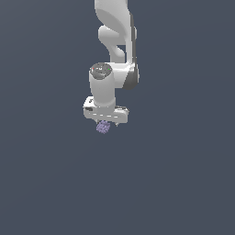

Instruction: Pick up the object and move it to a goal position.

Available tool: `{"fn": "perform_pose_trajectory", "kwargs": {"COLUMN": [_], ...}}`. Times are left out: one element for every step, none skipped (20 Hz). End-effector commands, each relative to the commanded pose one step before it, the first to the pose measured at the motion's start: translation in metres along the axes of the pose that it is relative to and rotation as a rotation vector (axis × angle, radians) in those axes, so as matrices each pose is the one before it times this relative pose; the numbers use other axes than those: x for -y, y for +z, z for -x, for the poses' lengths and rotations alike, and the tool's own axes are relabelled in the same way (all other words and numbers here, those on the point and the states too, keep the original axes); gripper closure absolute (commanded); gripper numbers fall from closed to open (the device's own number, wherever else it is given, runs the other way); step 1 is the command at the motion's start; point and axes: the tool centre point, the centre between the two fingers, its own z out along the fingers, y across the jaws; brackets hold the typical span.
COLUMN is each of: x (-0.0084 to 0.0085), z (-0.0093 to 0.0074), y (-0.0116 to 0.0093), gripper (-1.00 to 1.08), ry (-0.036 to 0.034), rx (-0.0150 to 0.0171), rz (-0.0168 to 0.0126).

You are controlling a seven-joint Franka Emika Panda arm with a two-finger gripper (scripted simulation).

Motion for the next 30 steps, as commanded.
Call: {"fn": "perform_pose_trajectory", "kwargs": {"x": [-0.01153,-0.00403,-0.00371,-0.00337,-0.00302,-0.00264,-0.00226,-0.00187,-0.00146,-0.00106,-0.00065,-0.00025,0.00092,0.00001,0.00003,0.00005,-0.00029,0.00009,-0.00025,0.00013,-0.00036,-0.00019,-0.00019,0.00016,-0.00020,0.00014,-0.00023,0.00011,0.00009,0.00005], "z": [0.00954,0.00309,0.00279,0.00249,0.00219,0.00190,0.00160,0.00130,0.00101,0.00072,0.00043,0.00014,-0.00067,0.00002,0.00006,0.00009,0.00008,0.00018,0.00016,0.00025,0.00021,0.00024,0.00019,0.00015,0.00001,-0.00002,-0.00014,-0.00011,-0.00011,-0.00008], "y": [0.01203,0.00385,0.00343,0.00303,0.00264,0.00226,0.00189,0.00154,0.00119,0.00084,0.00050,0.00017,-0.00072,0.00034,0.00102,0.00170,0.00231,0.00304,0.00362,0.00432,0.00485,0.00544,0.00524,0.00465,0.00392,0.00331,0.00257,0.00202,0.00142,0.00084], "gripper": [-0.92,-0.92,-0.92,-0.92,-0.92,-0.92,-0.92,-0.92,-0.92,-0.92,-0.92,-0.92,-0.92,-0.92,-0.92,-0.92,-0.92,-0.92,-0.92,-0.92,-0.92,-0.92,-0.92,-0.92,-0.92,-0.92,-0.92,-0.92,-0.92,-0.92], "ry": [0.05708,0.01883,0.01710,0.01534,0.01358,0.01177,0.00998,0.00819,0.00636,0.00458,0.00276,0.00098,-0.00519,0.00000,0.00000,0.00000,0.00068,0.00000,0.00068,0.00000,0.00096,0.00068,0.00068,0.00000,0.00068,0.00000,0.00066,0.00000,0.00000,0.00000], "rx": [-0.00187,-0.00052,-0.00050,-0.00047,-0.00043,-0.00039,-0.00034,-0.00028,-0.00023,-0.00016,-0.00010,-0.00004,0.00105,0.00000,0.00000,0.00000,-0.00012,0.00000,-0.00012,0.00000,-0.00018,-0.00013,-0.00013,0.00000,-0.00013,0.00000,-0.00014,0.00000,0.00000,0.00000], "rz": [-0.00253,-0.00054,-0.00038,-0.00025,-0.00016,-0.00008,-0.00003,0.00000,0.00001,0.00002,0.00002,0.00001,0.00027,0.00000,0.00000,0.00000,0.00000,0.00000,0.00001,0.00000,0.00003,0.00002,0.00000,0.00000,-0.00005,0.00000,-0.00014,0.00000,0.00000,0.00000]}}
